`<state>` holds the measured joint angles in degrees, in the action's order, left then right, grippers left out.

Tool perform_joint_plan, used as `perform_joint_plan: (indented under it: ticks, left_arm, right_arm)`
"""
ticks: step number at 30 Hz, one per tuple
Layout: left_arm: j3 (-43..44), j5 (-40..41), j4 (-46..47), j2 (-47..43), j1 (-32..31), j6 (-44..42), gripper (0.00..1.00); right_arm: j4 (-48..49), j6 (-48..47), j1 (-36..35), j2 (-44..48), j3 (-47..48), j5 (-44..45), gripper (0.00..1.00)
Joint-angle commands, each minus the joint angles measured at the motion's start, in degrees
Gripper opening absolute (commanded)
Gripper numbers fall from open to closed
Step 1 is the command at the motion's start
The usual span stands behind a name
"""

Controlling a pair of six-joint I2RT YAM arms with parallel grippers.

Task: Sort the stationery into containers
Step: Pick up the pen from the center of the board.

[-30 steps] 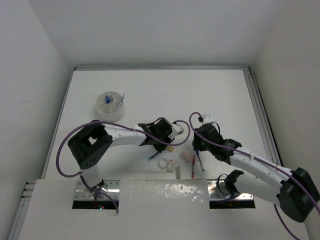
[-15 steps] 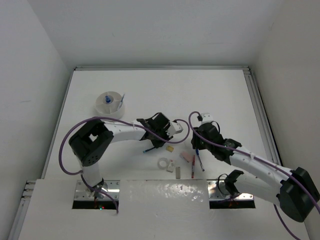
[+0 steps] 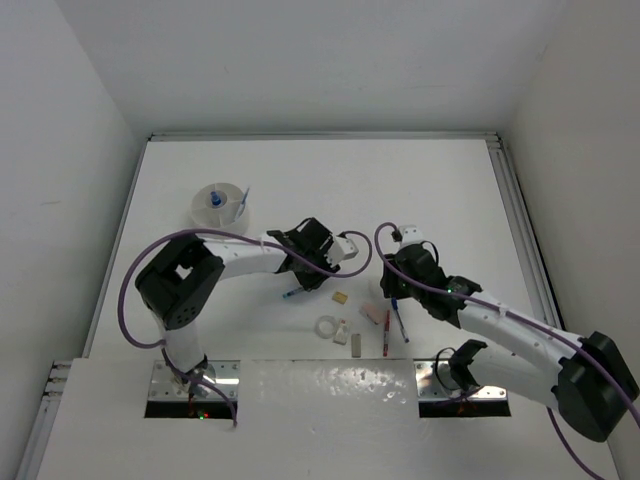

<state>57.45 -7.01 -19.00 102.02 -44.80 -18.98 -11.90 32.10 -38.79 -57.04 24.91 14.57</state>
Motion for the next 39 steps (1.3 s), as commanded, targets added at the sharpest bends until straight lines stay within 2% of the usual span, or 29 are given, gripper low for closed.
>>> perform_joint_plan:
  ticks: [1, 6, 10, 15, 21, 23, 26, 27, 30, 39]
  left_arm:
    - [-0.9, 1.3, -12.4, 4.2, 2.6, 0.4, 0.32]
    - [-0.6, 1.5, -16.4, 6.2, 4.5, -3.5, 0.33]
    - [-2.2, 0.6, -15.5, 6.4, 4.3, -5.5, 0.33]
    - [-1.7, 1.4, -14.8, 8.4, 4.5, -5.2, 0.26]
    - [-1.4, 0.7, -17.5, 6.9, 5.3, -6.1, 0.38]
    - [-2.2, 0.7, -16.2, 7.0, 5.4, -6.5, 0.38]
    - [-2.2, 0.7, -14.2, 8.3, 5.5, -6.6, 0.23]
    - [-2.0, 0.7, -14.0, 8.9, 5.5, -6.6, 0.14]
    - [-2.3, 0.1, -13.0, 8.7, 6.0, -5.8, 0.0]
    - [-1.2, -1.6, -15.5, 5.0, 7.1, -4.9, 0.0]
  right_arm:
    - [3.5, -0.2, -0.2, -1.3, 3.5, -2.4, 0.4]
    - [4.4, 0.7, -0.3, -3.2, 4.9, -4.3, 0.4]
    - [5.7, 0.9, -0.2, -3.8, 4.5, -4.4, 0.4]
    - [3.9, 1.7, 0.6, -7.6, 6.6, -5.0, 0.41]
    - [4.5, 3.0, 1.7, -9.6, 6.7, -6.5, 0.4]
    - [4.4, 2.9, 1.8, -10.9, 6.8, -7.1, 0.4]
    - [4.9, 3.1, 1.8, -13.7, 6.1, -7.6, 0.39]
    - [5.7, 3.1, 1.9, -14.8, 5.7, -8.3, 0.38]
    - [8.2, 3.5, 1.9, -15.9, 3.8, -8.8, 0.38]
    - [10.5, 1.7, 2.5, -23.0, 6.1, -6.7, 0.35]
